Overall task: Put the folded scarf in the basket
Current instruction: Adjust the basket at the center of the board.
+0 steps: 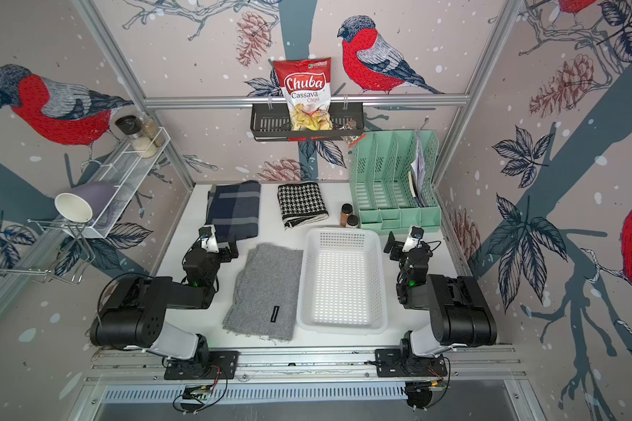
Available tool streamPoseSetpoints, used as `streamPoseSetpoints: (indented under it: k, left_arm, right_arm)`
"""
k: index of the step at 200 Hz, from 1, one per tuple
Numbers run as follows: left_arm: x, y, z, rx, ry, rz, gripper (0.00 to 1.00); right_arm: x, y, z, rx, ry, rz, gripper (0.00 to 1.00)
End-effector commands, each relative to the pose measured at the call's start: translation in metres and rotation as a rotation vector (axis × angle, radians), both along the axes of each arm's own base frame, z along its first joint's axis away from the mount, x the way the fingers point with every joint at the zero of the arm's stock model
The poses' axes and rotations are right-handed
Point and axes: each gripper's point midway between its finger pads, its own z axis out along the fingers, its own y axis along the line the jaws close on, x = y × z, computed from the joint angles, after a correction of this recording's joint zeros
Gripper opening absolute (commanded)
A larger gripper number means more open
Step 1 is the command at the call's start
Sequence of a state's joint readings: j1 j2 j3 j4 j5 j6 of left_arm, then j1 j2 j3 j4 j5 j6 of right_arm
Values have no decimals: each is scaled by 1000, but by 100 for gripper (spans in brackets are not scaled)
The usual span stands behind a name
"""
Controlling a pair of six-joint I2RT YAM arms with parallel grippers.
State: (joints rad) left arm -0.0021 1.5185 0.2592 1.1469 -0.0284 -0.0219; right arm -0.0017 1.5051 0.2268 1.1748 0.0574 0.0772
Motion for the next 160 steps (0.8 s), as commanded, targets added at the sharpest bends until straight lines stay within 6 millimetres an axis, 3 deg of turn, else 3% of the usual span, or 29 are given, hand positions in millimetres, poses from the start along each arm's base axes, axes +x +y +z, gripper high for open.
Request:
streamPoseSetpoints:
  k: [1, 133, 160]
  left_arm:
    - [2, 3, 9, 3, -36, 10, 99]
    - [2, 2, 10, 4, -38, 9, 99]
    - [6, 0, 13, 17, -29, 9, 99]
  right_arm:
    - [2, -2, 10, -4, -42, -10, 100]
    - [1, -3, 11, -5, -45, -17, 100]
    - [-3, -8, 28, -24, -77, -77, 100]
